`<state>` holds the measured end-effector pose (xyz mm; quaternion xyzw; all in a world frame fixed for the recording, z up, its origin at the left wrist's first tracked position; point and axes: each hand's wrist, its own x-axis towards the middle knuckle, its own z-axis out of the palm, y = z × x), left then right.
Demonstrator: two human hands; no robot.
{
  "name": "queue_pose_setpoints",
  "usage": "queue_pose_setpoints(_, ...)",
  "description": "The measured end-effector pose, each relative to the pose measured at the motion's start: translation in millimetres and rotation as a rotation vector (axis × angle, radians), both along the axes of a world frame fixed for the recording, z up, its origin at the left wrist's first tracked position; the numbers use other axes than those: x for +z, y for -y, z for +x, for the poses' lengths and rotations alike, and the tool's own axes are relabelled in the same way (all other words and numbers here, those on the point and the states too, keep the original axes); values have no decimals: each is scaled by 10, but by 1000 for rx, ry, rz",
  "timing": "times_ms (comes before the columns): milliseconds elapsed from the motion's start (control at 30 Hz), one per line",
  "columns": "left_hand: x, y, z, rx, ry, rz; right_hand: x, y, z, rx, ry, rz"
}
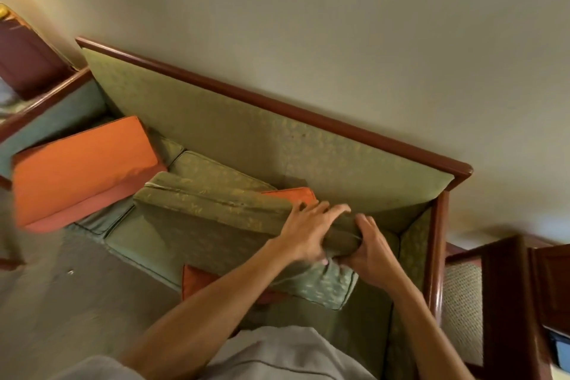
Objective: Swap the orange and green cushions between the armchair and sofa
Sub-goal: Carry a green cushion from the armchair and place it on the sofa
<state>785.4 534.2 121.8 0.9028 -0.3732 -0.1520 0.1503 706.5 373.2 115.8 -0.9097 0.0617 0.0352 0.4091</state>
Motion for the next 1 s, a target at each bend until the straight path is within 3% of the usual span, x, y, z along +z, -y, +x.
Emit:
queue_pose_setpoints(200, 1122, -761, 471, 103, -41, -487, 1495, -388, 346, 69, 318, 222)
queue_pose_setpoints(300, 1010, -1191, 619, 148, -152, -638, 1518, -816, 652, 153, 351, -103)
queue_pose_setpoints(367, 590, -1451, 665, 269, -285, -665, 1239, -997, 855, 272, 213, -311)
queue_pose_setpoints(433, 190, -1718, 661, 389, -394, -702, 888, -1038, 944, 356, 96, -450)
queue_pose_setpoints(500, -65, -1946, 722, 380, -414, -739, 679, -1000, 944, 356, 141, -557)
queue_pose_setpoints(567, -46, -2027, 834, 380, -423, -745, 695, -901, 933, 301, 128, -614)
queue_pose_setpoints(667, -52, -2096, 998, 428, -532, -776, 805, -546, 889, 200, -52, -622)
queue_pose_setpoints(800, -223, -2199, 1118, 372, -538, -797, 899, 105, 678, 121, -237, -669)
queue_pose_setpoints(867, -196, -2229, 1149, 375, -507, -778, 945, 273, 594, 61, -288, -568)
queue_pose_setpoints(933, -85, -2250, 1185, 355, -414, -653, 895, 291, 554, 62, -196, -417)
queue_pose_setpoints(1000, 165, -2286, 1252, 347, -438, -443, 827, 209, 509, 83, -106, -316)
